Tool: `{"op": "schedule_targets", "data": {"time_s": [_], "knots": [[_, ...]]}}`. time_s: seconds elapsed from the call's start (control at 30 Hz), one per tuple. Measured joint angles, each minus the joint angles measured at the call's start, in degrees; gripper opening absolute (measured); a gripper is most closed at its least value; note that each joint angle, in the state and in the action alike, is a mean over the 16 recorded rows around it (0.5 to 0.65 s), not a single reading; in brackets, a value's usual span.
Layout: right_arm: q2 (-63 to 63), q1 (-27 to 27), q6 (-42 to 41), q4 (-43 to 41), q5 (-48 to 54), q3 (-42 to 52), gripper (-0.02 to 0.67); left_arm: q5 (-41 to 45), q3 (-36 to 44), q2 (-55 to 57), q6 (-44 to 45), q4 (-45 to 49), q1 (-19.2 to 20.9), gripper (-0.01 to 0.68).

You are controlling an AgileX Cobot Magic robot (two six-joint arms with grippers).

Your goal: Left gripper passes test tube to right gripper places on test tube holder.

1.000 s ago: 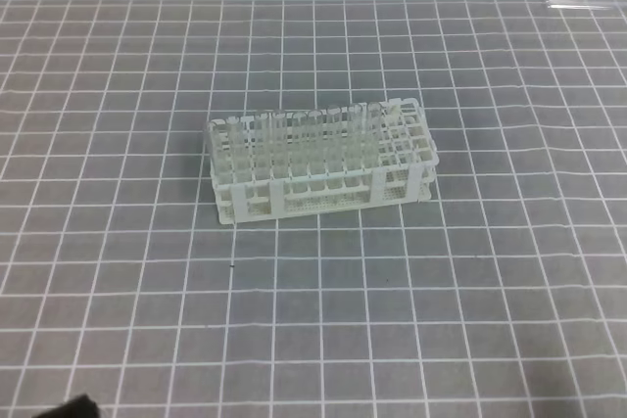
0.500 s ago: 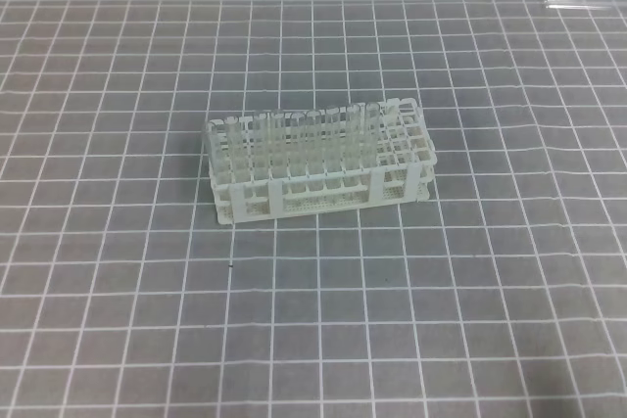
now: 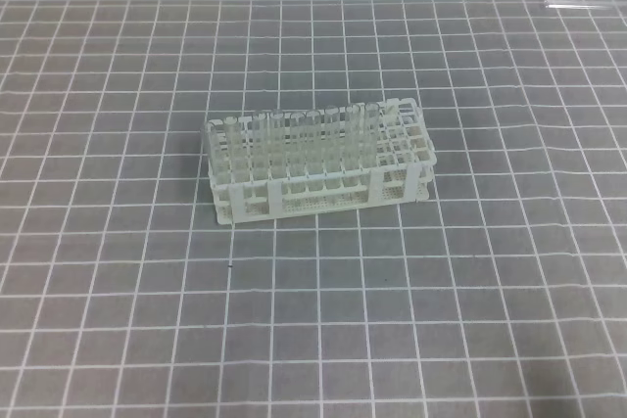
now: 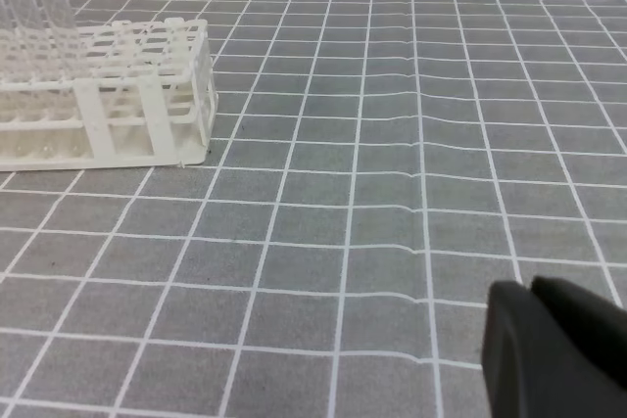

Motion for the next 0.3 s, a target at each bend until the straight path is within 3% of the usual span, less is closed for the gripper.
{"op": "schedule_targets", "data": {"time_s": [0.3], "knots": [[0.01,0.0,0.0,0.46,0.0,0.0,-0.013,0.17,-0.15,0.39,0.0,0.03,0.04,-0.003]]}}
